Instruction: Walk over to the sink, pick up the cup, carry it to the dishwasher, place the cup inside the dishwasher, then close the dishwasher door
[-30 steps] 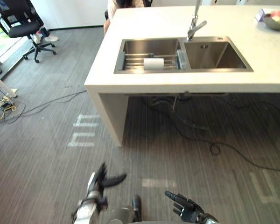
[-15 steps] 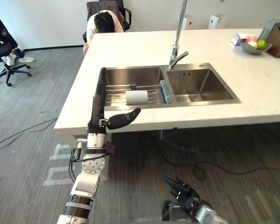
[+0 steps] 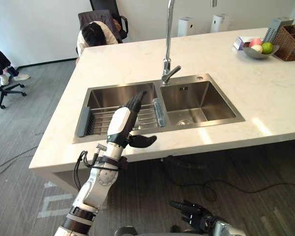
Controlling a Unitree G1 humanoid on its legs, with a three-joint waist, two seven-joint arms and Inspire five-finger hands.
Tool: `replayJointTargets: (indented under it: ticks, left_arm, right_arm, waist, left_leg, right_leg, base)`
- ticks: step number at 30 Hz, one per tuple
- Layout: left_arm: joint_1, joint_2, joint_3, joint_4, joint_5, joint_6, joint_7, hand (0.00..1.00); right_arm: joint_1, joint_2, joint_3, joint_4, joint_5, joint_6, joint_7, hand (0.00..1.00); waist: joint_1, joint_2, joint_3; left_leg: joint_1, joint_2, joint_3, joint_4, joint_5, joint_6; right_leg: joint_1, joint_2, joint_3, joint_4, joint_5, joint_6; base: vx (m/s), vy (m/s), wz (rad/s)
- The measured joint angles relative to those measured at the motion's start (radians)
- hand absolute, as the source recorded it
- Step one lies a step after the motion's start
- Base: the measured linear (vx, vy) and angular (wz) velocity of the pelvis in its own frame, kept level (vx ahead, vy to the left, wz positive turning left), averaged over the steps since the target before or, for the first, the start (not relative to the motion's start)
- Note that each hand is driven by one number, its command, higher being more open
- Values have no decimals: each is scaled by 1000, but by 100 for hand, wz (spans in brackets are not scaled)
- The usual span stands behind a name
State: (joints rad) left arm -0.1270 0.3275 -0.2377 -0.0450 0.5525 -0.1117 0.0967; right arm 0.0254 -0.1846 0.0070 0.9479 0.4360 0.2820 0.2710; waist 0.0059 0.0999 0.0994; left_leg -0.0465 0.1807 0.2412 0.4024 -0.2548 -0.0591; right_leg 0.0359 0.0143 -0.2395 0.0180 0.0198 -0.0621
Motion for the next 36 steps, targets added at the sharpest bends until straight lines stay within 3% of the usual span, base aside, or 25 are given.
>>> replayJointTargets:
  ticks: [1,2,4,8,12,18,25,36]
  left_arm:
    - [-49,20,-8,33,0,22,-23,100]
    - [-70,30,-9,53,0,29,-31,100]
    - [-126,84,-14,101,0,78,-47,100]
    - [-244,190,-54,201,-15,121,-99,100]
    - [-330,245,-55,249,-66,149,-150,100]
    - [-396,294,-106,278,-133,161,-313,100]
    - [-502,360,-143,379,-212,176,-507,100]
    - [-553,375,-143,465,-220,169,-524,100]
  right_arm:
    - [-3,-6,0,8,1,1,6,100]
    - [-8,-4,0,20,0,2,6,100]
    - [-13,8,0,26,-16,0,8,100]
    - [-9,15,1,26,-16,1,5,100]
    - [-9,15,15,19,-22,6,5,100]
    - [-13,12,41,10,-24,31,6,100]
    - [-12,15,65,-15,-24,53,19,100]
    - [-11,15,69,-14,-24,53,42,100]
  waist:
    - [-1,11,-9]
    - [2,14,-11]
    - [-5,-10,-19]
    - [-20,-13,-20]
    - [-23,-14,-20]
    - [-24,-20,-25]
    - [-48,-35,-36]
    - [-55,-41,-40]
  left_leg:
    - [11,-13,0,-178,114,0]
    - [28,-17,4,-216,165,-9]
    - [86,-52,19,-329,211,0]
    - [130,-80,13,-375,219,7]
    - [145,-86,13,-406,230,11]
    - [169,-92,13,-461,265,7]
    - [165,-92,24,-489,282,6]
    - [166,-91,48,-489,278,3]
  right_leg:
    - [-3,2,-4,-6,5,7]
    - [-1,3,4,-8,5,11]
    - [2,-13,16,-18,7,30]
    - [40,-31,13,-42,1,49]
    - [41,-31,14,-43,0,50]
    - [40,-26,15,-44,2,51]
    - [32,-19,27,-74,24,52]
    - [22,-15,51,-77,27,49]
  base:
    - [189,107,1]
    - [237,125,-9]
    - [186,120,-8]
    - [77,68,7]
    - [8,10,1]
    - [-28,-8,0]
    - [-15,-6,-5]
    - [16,3,-6]
